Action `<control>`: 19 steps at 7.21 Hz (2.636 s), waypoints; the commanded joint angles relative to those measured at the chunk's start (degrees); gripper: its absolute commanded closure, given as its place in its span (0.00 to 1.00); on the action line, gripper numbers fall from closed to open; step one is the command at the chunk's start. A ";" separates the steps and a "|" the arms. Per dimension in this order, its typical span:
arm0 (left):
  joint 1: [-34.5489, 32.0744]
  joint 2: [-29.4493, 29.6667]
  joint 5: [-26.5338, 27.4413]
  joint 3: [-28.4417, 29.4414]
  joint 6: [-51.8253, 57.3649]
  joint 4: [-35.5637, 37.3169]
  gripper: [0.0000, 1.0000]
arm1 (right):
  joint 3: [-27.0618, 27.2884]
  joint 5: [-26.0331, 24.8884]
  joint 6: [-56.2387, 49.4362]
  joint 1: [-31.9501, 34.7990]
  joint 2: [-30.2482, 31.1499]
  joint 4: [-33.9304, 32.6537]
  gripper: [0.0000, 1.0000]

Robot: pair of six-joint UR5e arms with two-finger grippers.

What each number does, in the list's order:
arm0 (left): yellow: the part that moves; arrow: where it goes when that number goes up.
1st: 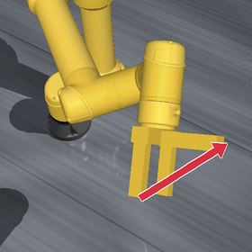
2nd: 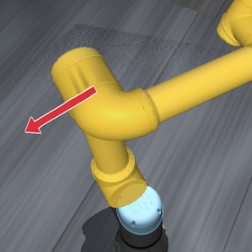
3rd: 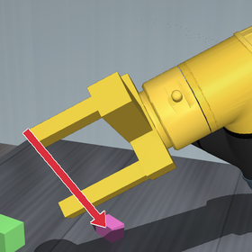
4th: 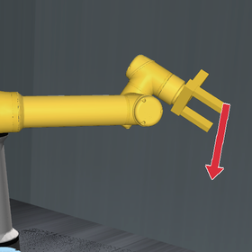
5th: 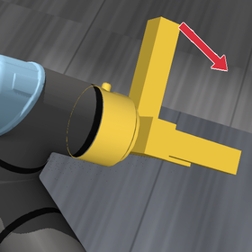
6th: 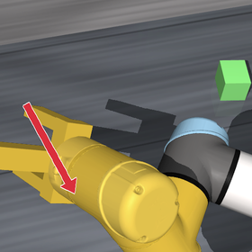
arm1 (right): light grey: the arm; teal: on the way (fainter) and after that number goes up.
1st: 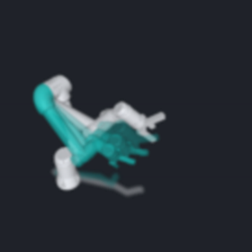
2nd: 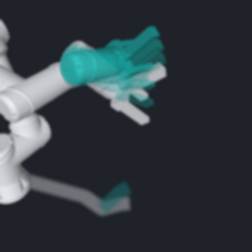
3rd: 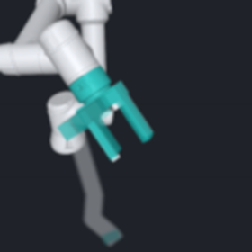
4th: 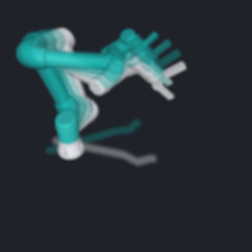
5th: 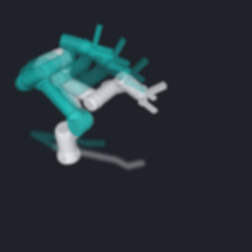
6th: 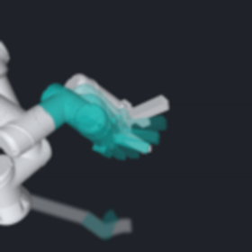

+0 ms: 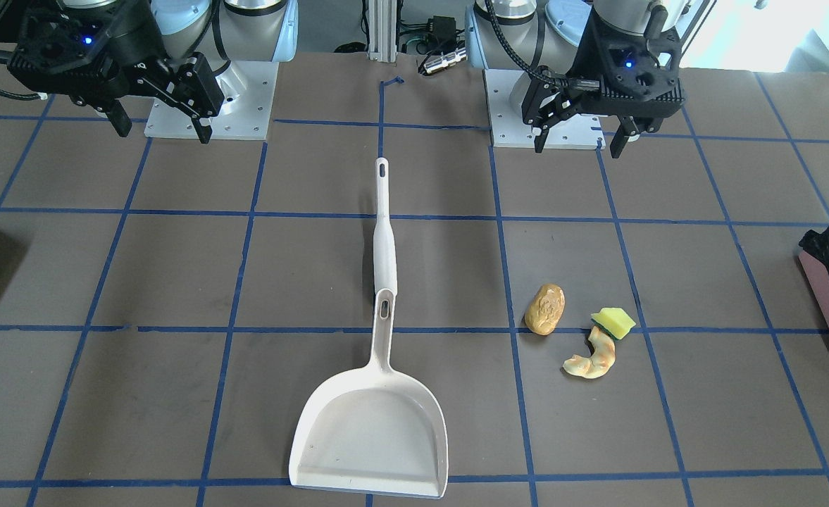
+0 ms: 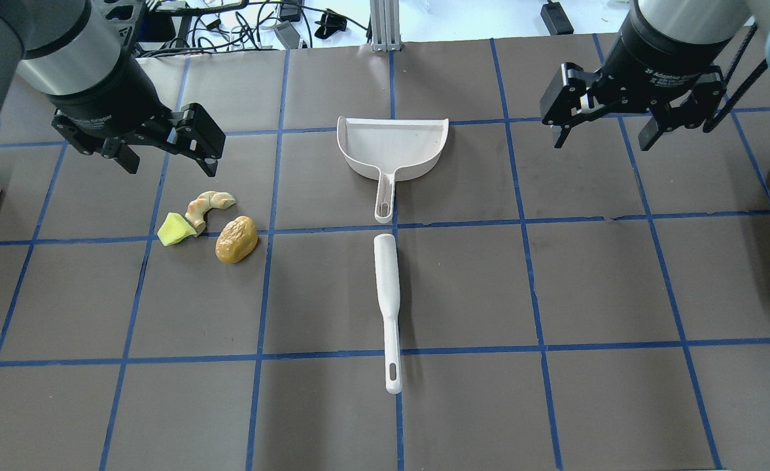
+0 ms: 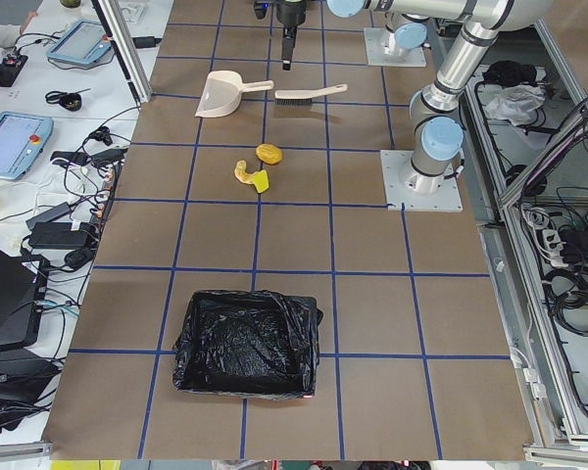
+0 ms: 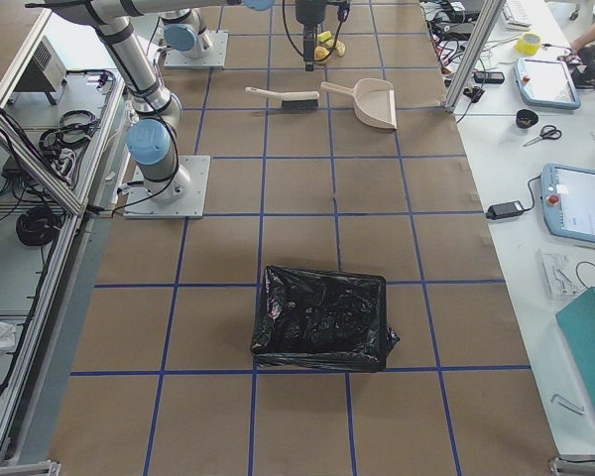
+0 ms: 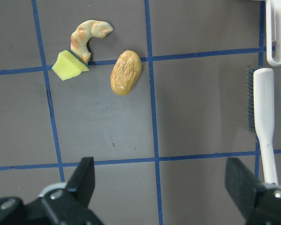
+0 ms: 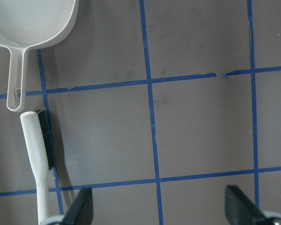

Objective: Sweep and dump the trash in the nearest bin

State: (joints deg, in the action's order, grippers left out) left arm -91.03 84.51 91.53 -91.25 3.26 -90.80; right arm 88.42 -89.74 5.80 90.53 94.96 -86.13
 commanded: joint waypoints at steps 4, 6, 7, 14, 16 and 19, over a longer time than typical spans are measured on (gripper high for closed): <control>0.06 0.04 -0.12 0.02 -0.10 0.10 0.00 | 0.44 -0.35 0.00 0.00 0.05 0.00 0.00; 0.15 0.13 -0.04 0.02 -0.10 0.18 0.00 | 0.44 -0.35 0.00 0.00 0.05 0.00 0.00; 0.15 0.22 -0.04 -0.06 -0.10 0.18 0.00 | 0.44 -0.35 0.00 0.00 0.05 0.00 0.00; 0.15 0.05 0.58 -0.77 0.25 0.53 0.00 | 0.35 -0.53 0.00 0.00 -0.04 0.79 0.00; 0.24 0.66 0.40 -0.85 0.25 1.32 0.00 | 0.18 -0.53 0.00 0.00 -0.04 0.79 0.00; 0.68 2.57 -1.70 -0.16 -2.29 2.54 0.00 | -0.79 -0.61 0.09 0.00 0.05 1.05 0.00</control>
State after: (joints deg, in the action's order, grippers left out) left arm -90.46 85.64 90.47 -91.92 2.06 -89.29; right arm 88.04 -90.29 5.86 90.53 94.94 -85.16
